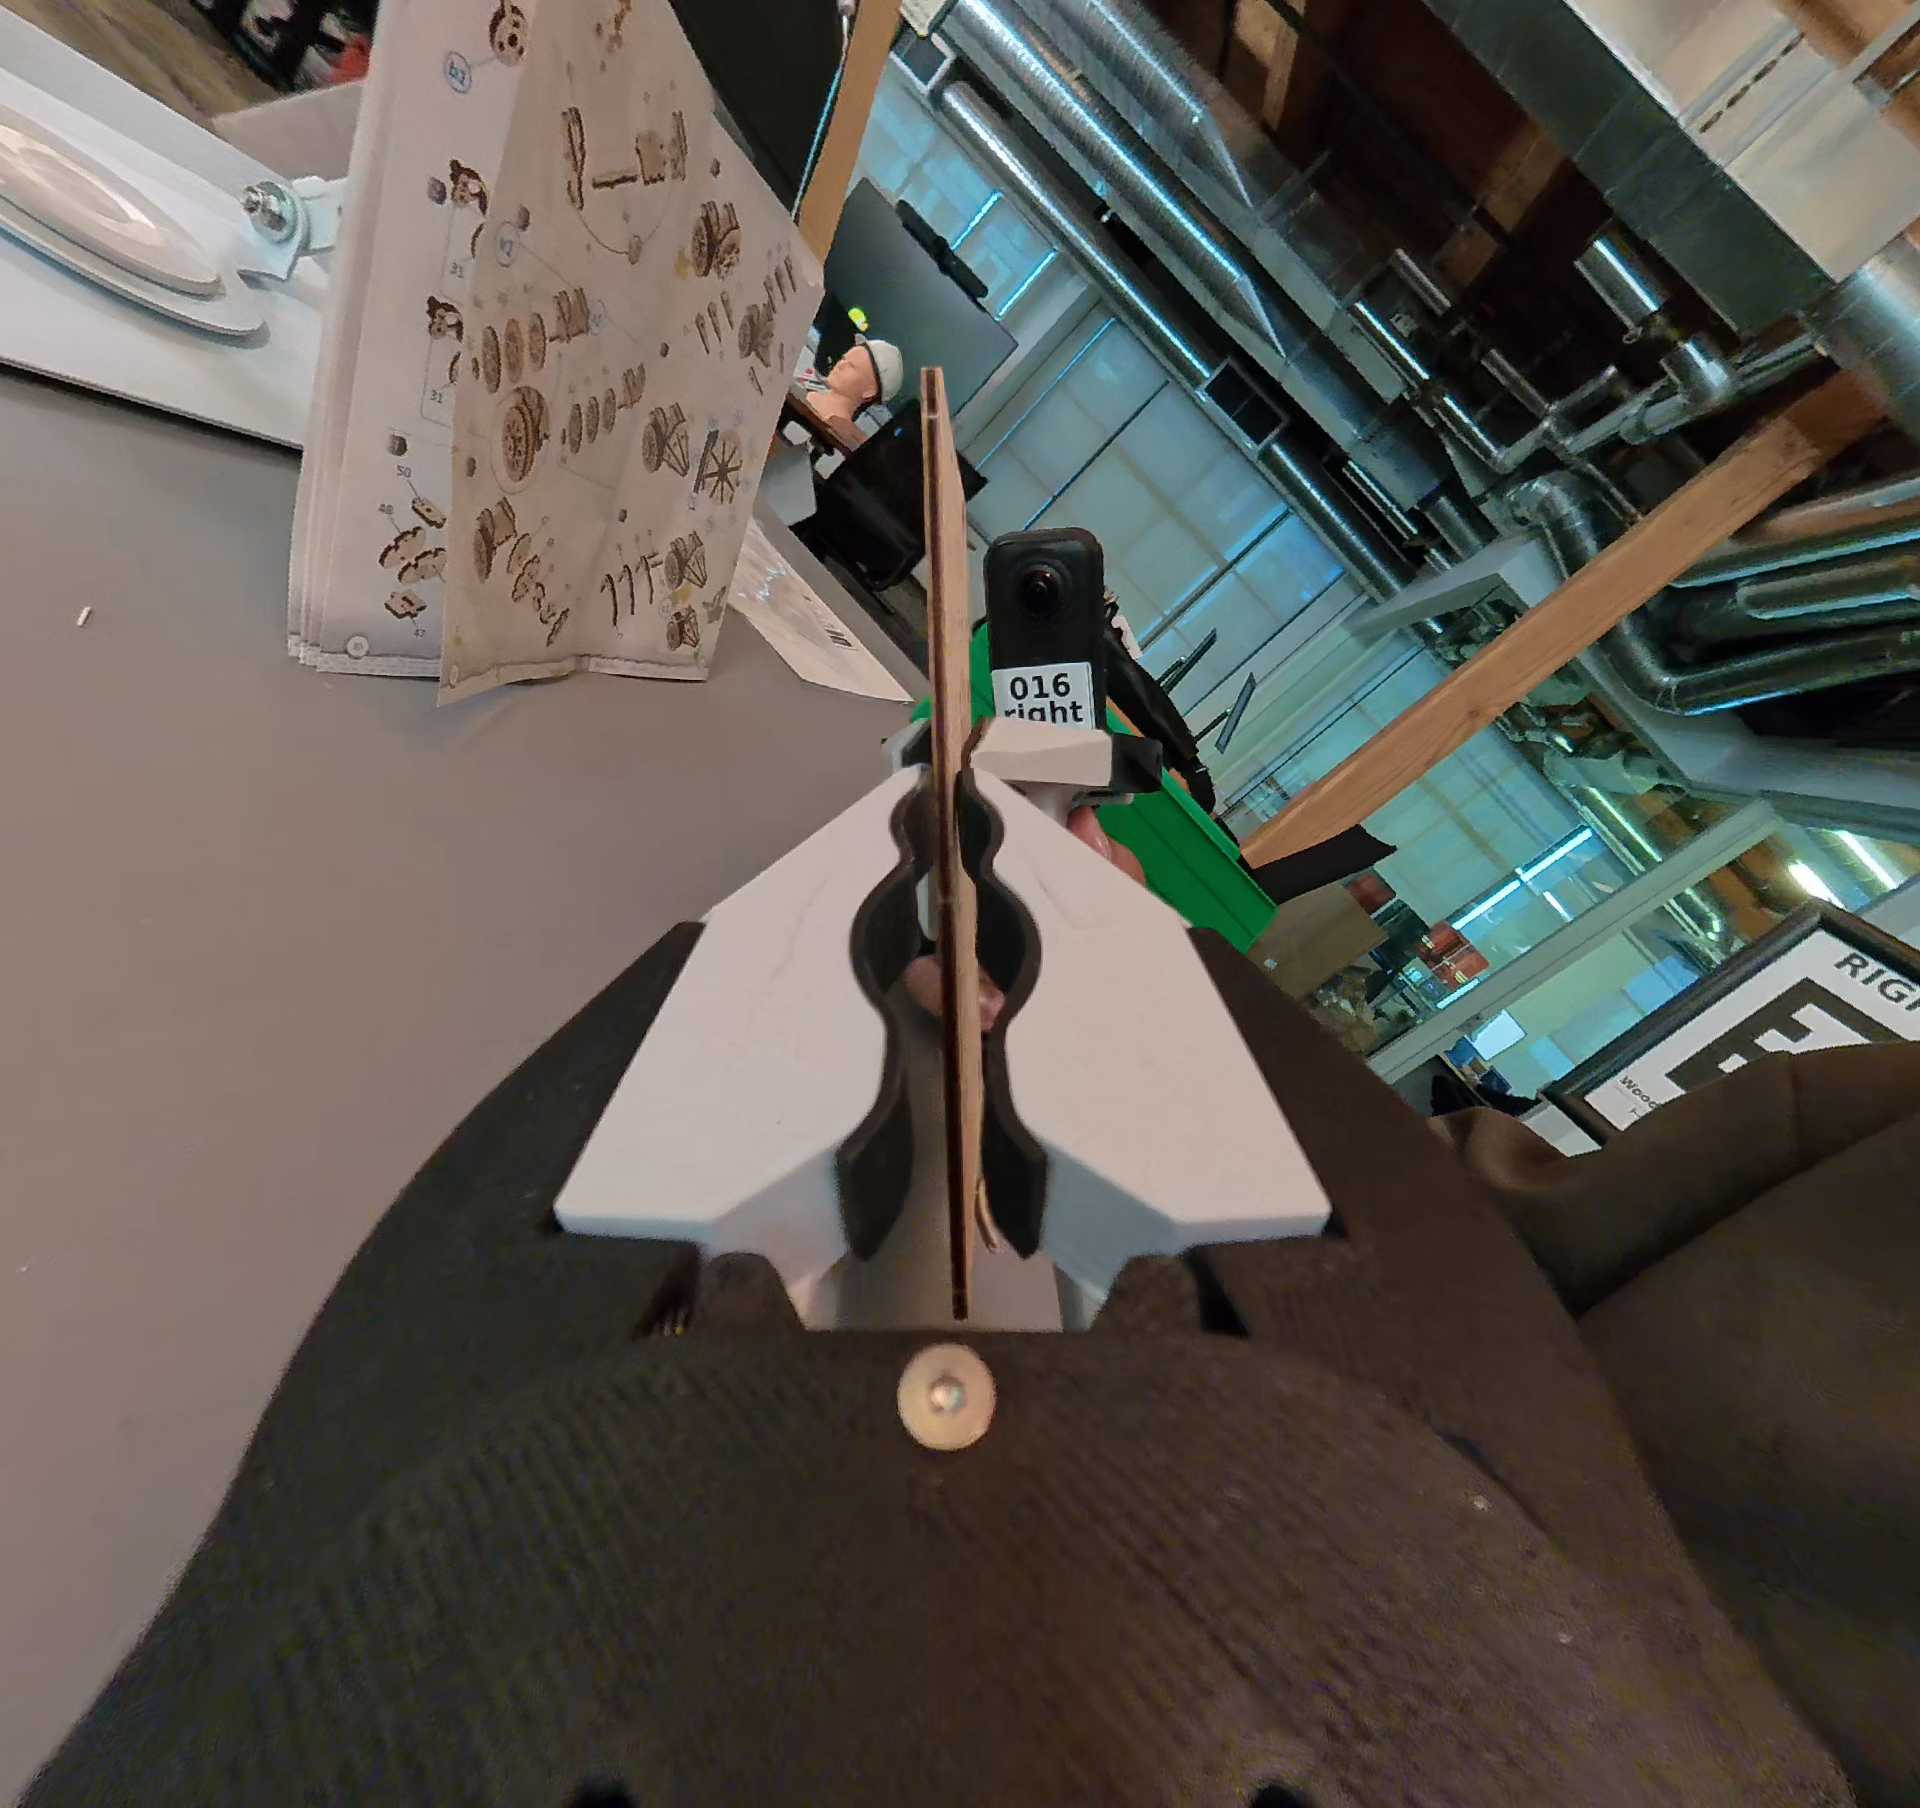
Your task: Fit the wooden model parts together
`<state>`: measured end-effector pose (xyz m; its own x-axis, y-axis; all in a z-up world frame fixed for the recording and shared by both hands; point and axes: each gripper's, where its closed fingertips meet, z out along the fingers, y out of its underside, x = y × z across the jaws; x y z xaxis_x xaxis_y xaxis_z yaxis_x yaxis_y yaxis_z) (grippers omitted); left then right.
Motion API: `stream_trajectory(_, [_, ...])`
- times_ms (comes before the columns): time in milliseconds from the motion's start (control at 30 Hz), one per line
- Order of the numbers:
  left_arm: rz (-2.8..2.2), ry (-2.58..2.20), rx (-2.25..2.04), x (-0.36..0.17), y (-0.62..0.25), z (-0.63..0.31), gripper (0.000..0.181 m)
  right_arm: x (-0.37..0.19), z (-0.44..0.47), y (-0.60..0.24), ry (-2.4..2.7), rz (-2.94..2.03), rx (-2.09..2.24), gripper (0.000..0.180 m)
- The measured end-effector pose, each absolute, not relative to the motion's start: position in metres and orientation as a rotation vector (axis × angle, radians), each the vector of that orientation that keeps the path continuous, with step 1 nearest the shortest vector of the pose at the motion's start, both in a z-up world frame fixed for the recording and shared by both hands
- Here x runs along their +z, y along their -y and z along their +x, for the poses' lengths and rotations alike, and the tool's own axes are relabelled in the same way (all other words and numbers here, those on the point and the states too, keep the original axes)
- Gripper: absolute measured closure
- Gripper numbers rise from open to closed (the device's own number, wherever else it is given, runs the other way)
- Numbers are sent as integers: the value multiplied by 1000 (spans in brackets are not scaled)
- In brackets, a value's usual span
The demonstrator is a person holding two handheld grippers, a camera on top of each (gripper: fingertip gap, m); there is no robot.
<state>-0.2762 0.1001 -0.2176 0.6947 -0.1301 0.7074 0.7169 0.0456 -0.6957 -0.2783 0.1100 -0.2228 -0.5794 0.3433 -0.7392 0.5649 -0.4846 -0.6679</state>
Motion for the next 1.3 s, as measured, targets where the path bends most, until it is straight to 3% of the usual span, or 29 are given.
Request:
stream_trajectory(300, [-1357, 543, -722, -216, -98, -279, 180, -222, -275, -106, -1517, 1319, -2182, 173])
stream_trajectory(500, [-1388, 575, -627, -220, -99, -283, 149, -209, -279, -127, -1347, 1341, -2317, 178])
stream_trajectory(567, [-1418, 569, -651, -223, -102, -279, 152, -204, -281, -140, -1235, 1348, -2367, 178])
stream_trajectory(700, [-1437, 543, -696, -224, -104, -273, 177, -204, -282, -145, -1202, 1356, -2380, 178])
stream_trajectory(767, [-1435, 544, -702, -224, -103, -273, 179, -204, -282, -144, -1225, 1366, -2391, 177])
stream_trajectory(1000, [-1358, 553, -720, -216, -98, -279, 180, -209, -279, -128, -1315, 1317, -2309, 139])
stream_trajectory(1133, [-1322, 546, -739, -212, -95, -280, 180, -217, -277, -111, -1464, 1313, -2237, 142])
stream_trajectory(1200, [-1301, 540, -751, -210, -93, -281, 180, -220, -275, -103, -1511, 1306, -2208, 151])
stream_trajectory(1267, [-1280, 542, -766, -208, -91, -282, 179, -219, -273, -98, -1539, 1285, -2211, 175])
stream_trajectory(1300, [-1270, 540, -780, -207, -91, -281, 179, -217, -272, -97, -1541, 1271, -2224, 176])
